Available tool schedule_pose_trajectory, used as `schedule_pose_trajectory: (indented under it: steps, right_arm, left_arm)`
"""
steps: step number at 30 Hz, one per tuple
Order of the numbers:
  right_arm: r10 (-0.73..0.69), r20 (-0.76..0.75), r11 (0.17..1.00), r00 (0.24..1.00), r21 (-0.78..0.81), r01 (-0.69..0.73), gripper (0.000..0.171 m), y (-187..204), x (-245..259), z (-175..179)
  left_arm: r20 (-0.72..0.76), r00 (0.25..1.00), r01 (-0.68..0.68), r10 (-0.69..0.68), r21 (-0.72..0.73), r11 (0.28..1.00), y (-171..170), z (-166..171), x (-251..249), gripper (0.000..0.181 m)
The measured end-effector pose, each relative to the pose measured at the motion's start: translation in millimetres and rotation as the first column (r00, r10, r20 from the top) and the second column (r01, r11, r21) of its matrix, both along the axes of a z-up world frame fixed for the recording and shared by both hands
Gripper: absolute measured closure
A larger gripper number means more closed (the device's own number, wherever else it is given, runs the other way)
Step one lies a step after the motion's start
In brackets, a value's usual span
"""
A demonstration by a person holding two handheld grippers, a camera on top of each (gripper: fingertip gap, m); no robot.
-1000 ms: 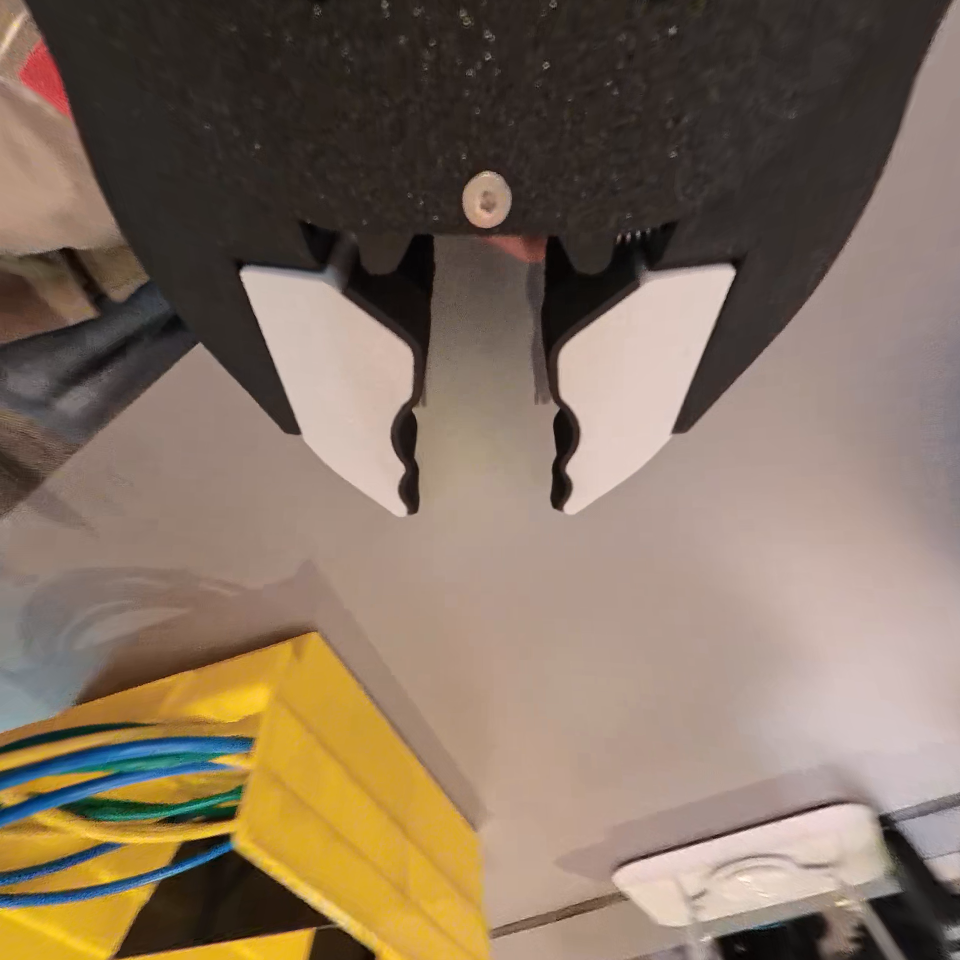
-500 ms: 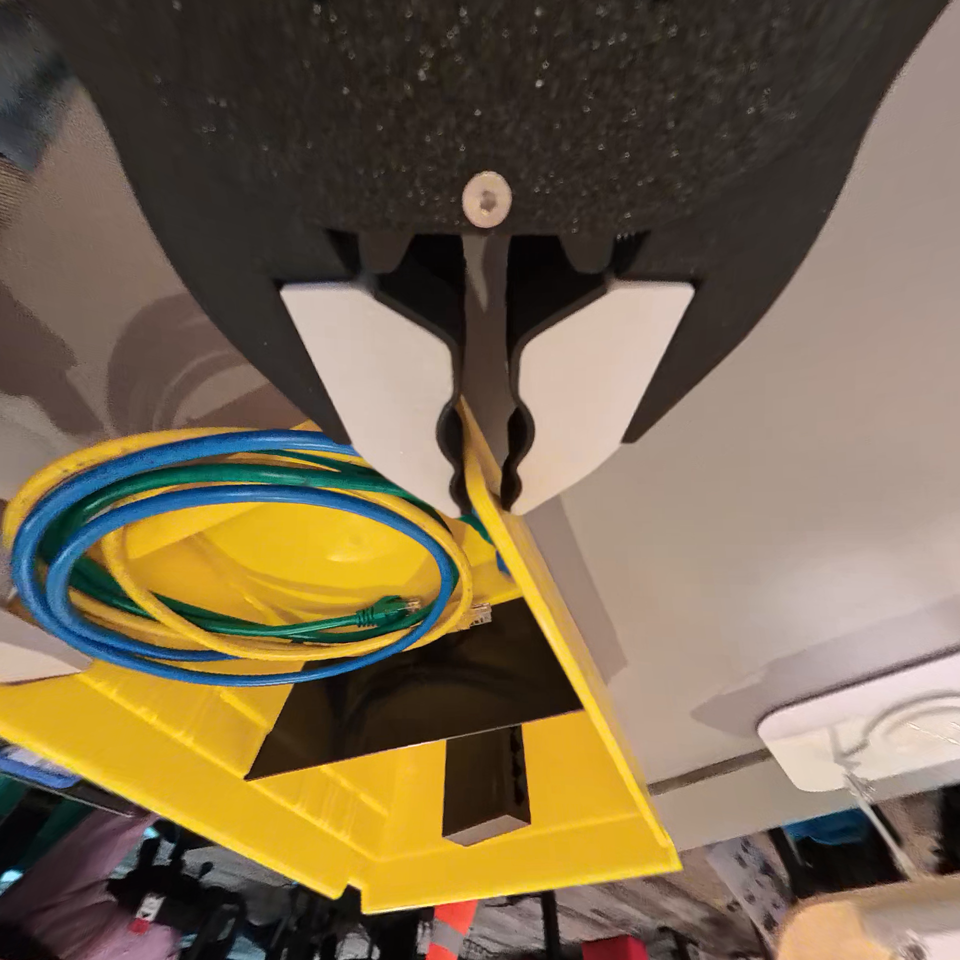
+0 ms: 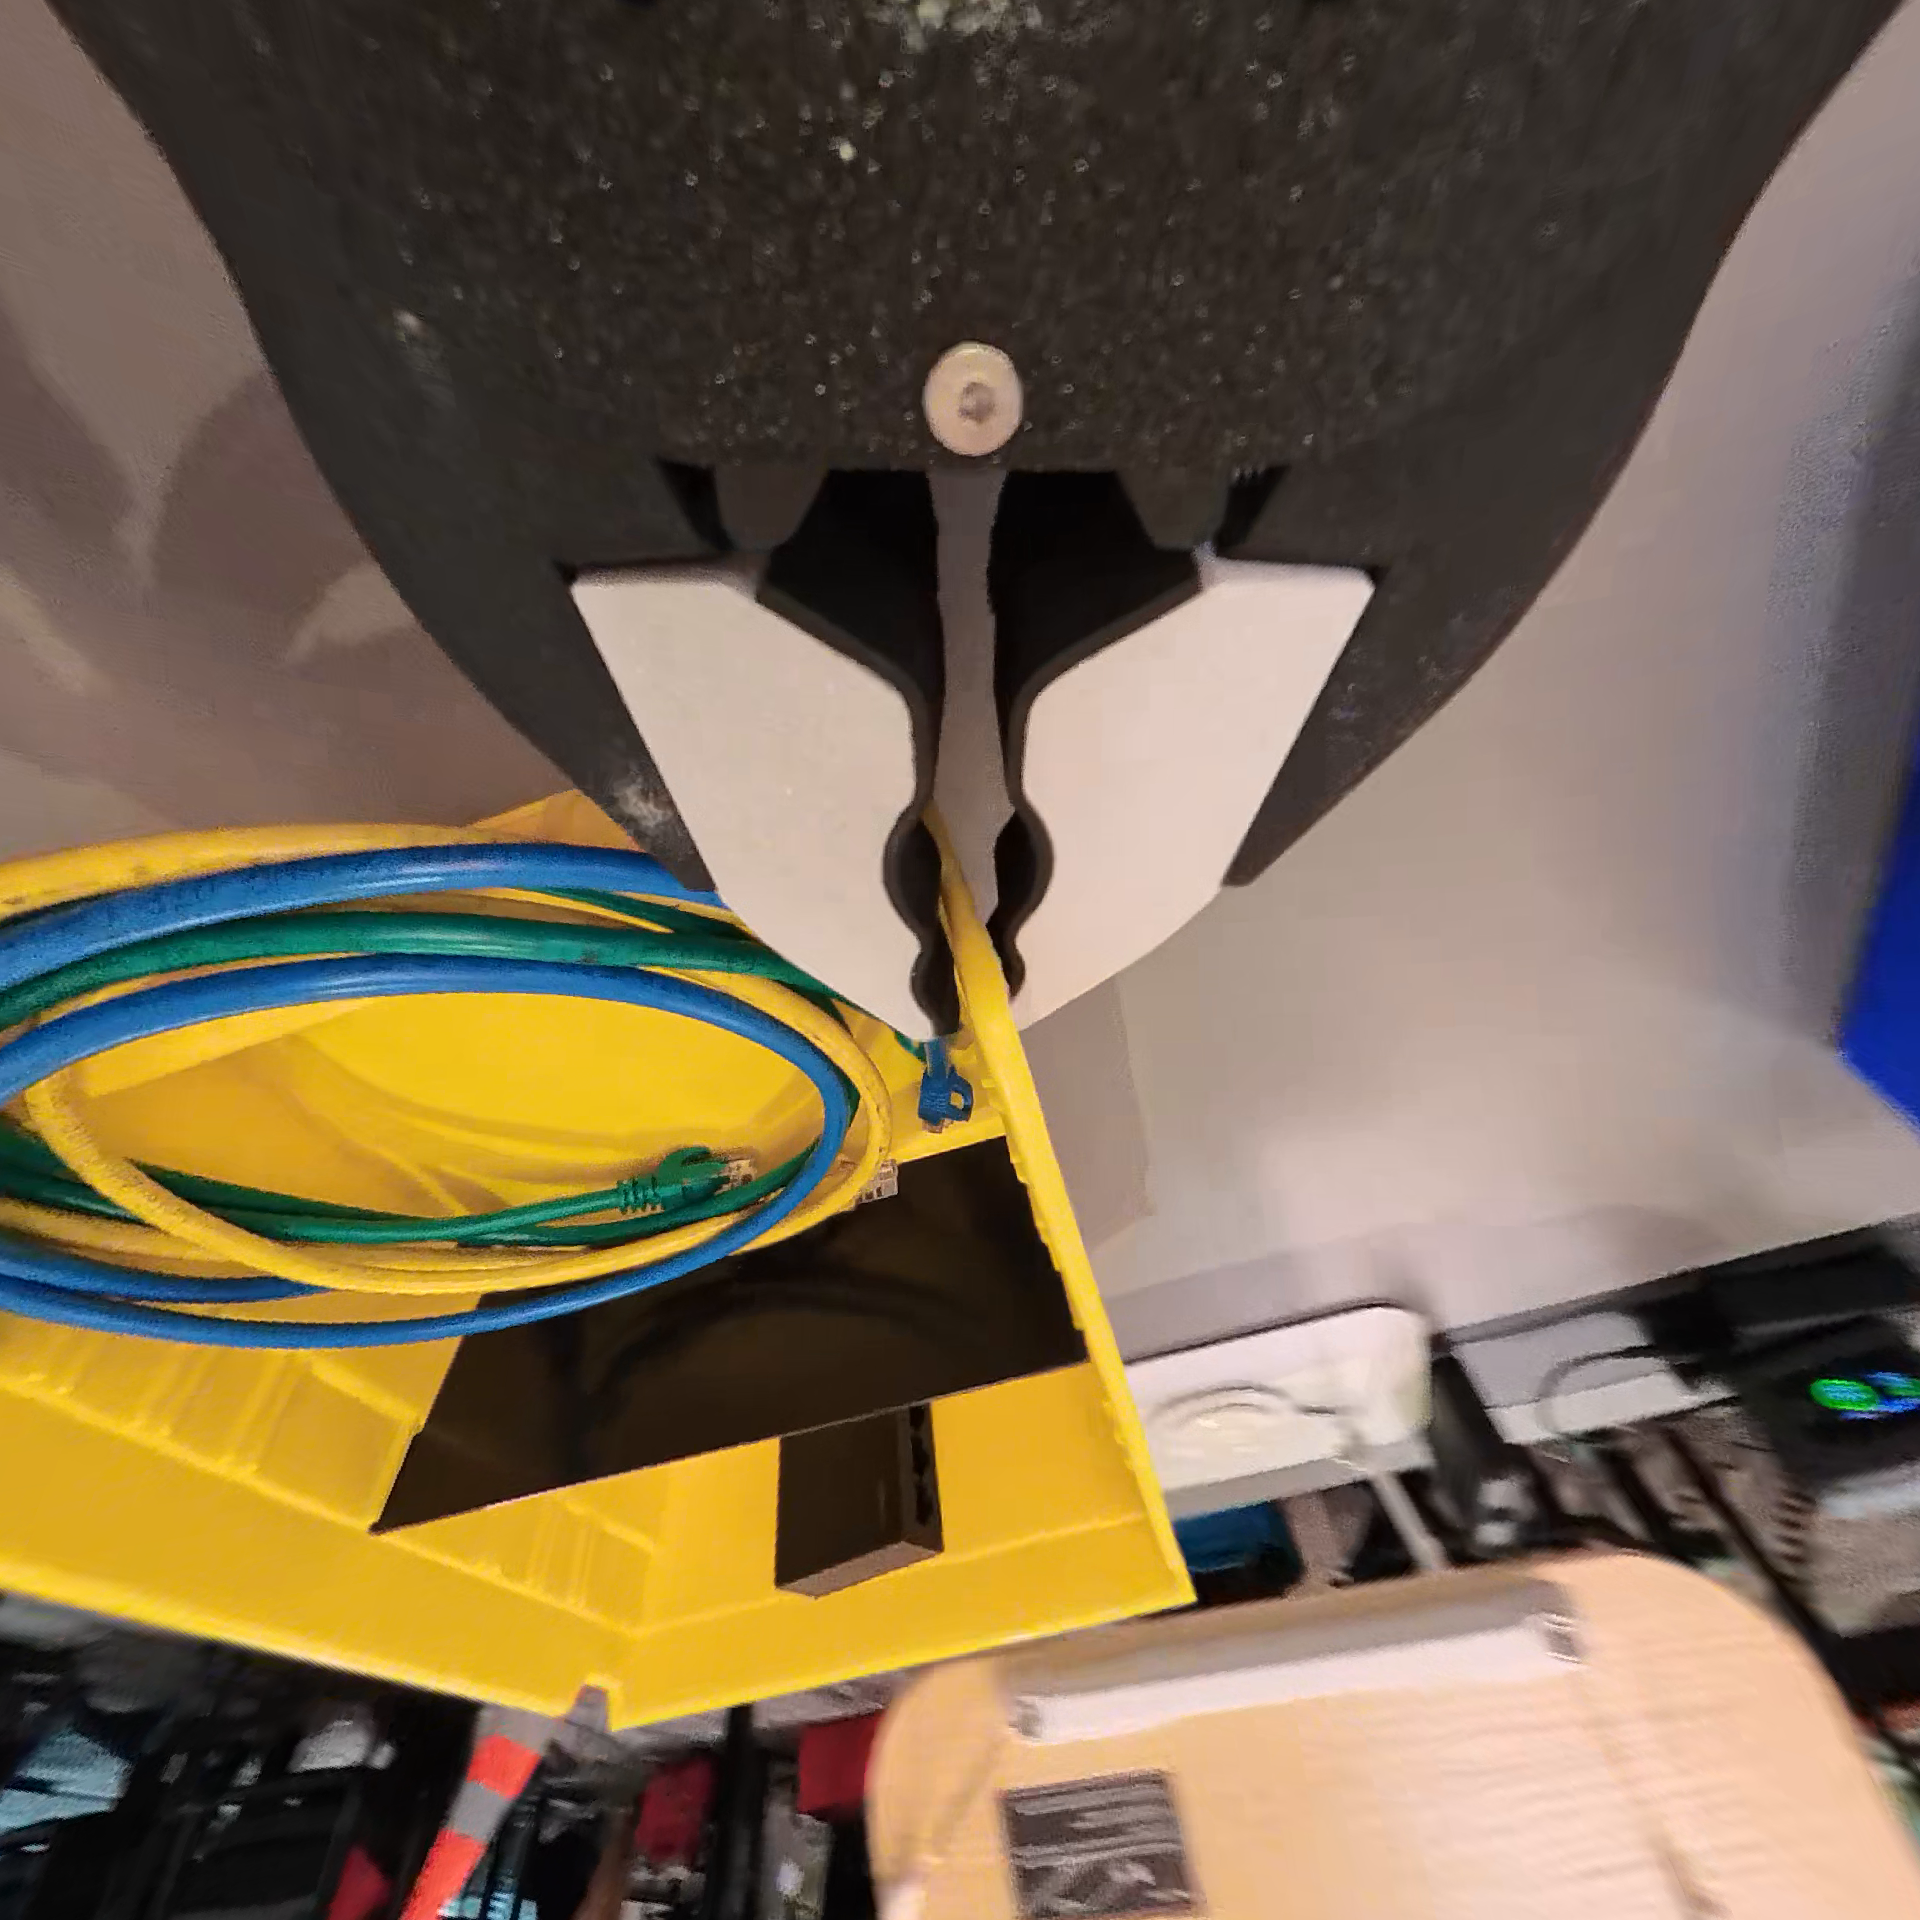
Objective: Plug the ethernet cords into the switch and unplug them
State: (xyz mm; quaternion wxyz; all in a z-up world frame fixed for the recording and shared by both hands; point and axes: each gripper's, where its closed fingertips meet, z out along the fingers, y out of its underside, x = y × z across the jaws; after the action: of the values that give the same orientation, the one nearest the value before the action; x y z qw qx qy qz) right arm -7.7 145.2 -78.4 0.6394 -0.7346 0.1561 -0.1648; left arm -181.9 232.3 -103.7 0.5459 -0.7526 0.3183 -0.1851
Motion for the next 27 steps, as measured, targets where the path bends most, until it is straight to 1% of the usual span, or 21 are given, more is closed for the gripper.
schedule_pose_trajectory:
  steps: [3, 6, 9, 12, 14, 16, 18, 19, 20, 21, 22, 24, 25, 27]
  right_arm:
    - [0.081, -0.007, 0.997, 0.997, -0.018, -0.082, 0.168, 35.2, -38.3, -4.8]
    - [0.136, 0.005, 0.991, 0.991, -0.023, -0.135, 0.168, 65.5, -73.2, -8.4]
    - [0.201, -0.008, 0.978, 0.980, -0.051, -0.201, 0.168, 87.9, -99.8, -18.9]
    - [0.250, -0.014, 0.964, 0.968, -0.089, -0.251, 0.167, 97.8, -114.6, -34.5]
    - [0.286, -0.021, 0.953, 0.958, -0.101, -0.287, 0.167, 99.0, -120.5, -37.7]
    - [0.326, -0.031, 0.939, 0.945, -0.104, -0.328, 0.165, 99.6, -123.9, -38.3]
    - [0.362, -0.043, 0.922, 0.931, -0.129, -0.364, 0.164, 98.6, -124.2, -38.5]
    - [0.379, -0.065, 0.913, 0.923, -0.136, -0.385, 0.164, 96.4, -124.6, -37.0]
    - [0.409, -0.085, 0.900, 0.908, -0.122, -0.417, 0.159, 92.8, -126.9, -31.6]
    - [0.457, -0.086, 0.880, 0.885, -0.101, -0.464, 0.148, 87.3, -131.0, -24.0]
    - [0.500, -0.066, 0.859, 0.864, -0.094, -0.504, 0.139, 79.5, -133.3, -17.4]
    - [0.534, -0.016, 0.839, 0.845, -0.114, -0.532, 0.134, 61.5, -129.7, -9.5]
    - [0.554, 0.006, 0.827, 0.833, -0.119, -0.549, 0.133, 53.2, -129.3, -6.3]
    - [0.604, 0.032, 0.793, 0.796, -0.116, -0.598, 0.135, 37.7, -135.1, -1.1]
  left_arm:
    - [-0.001, 0.995, -0.101, 0.101, 0.047, 0.994, 25.1, 8.0, -43.9, 0.177]
    - [0.000, 0.984, -0.180, 0.180, 0.055, 0.982, 45.9, 7.6, -83.0, 0.177]
    - [-0.004, 0.974, -0.225, 0.225, 0.040, 0.974, 59.1, -1.3, -112.2, 0.177]
    - [-0.030, 0.971, -0.236, 0.237, 0.024, 0.971, 67.5, -14.4, -127.5, 0.177]
    - [-0.021, 0.972, -0.235, 0.235, 0.016, 0.972, 71.6, -20.9, -132.2, 0.177]
    - [0.019, 0.974, -0.224, 0.225, -0.027, 0.974, 72.4, -22.2, -133.2, 0.176]
    - [0.028, 0.979, -0.199, 0.202, -0.090, 0.976, 70.1, -22.3, -132.4, 0.175]
    - [0.044, 0.985, -0.162, 0.169, -0.140, 0.977, 64.7, -20.7, -130.1, 0.166]
    - [0.084, 0.988, -0.111, 0.129, -0.183, 0.977, 56.5, -15.5, -128.3, 0.150]
    - [0.140, 0.984, -0.081, 0.111, -0.208, 0.975, 48.2, -6.6, -132.0, 0.142]
    - [0.206, 0.972, -0.065, 0.111, -0.215, 0.974, 40.3, 5.3, -141.6, 0.142]
    - [0.311, 0.938, -0.090, 0.154, -0.211, 0.973, 30.3, 27.0, -179.3, 0.142]
    - [0.321, 0.924, -0.147, 0.208, -0.204, 0.968, 31.2, 32.1, -208.8, 0.141]
    - [0.271, 0.889, -0.326, 0.368, -0.188, 0.926, 41.7, 28.9, -284.7, 0.141]
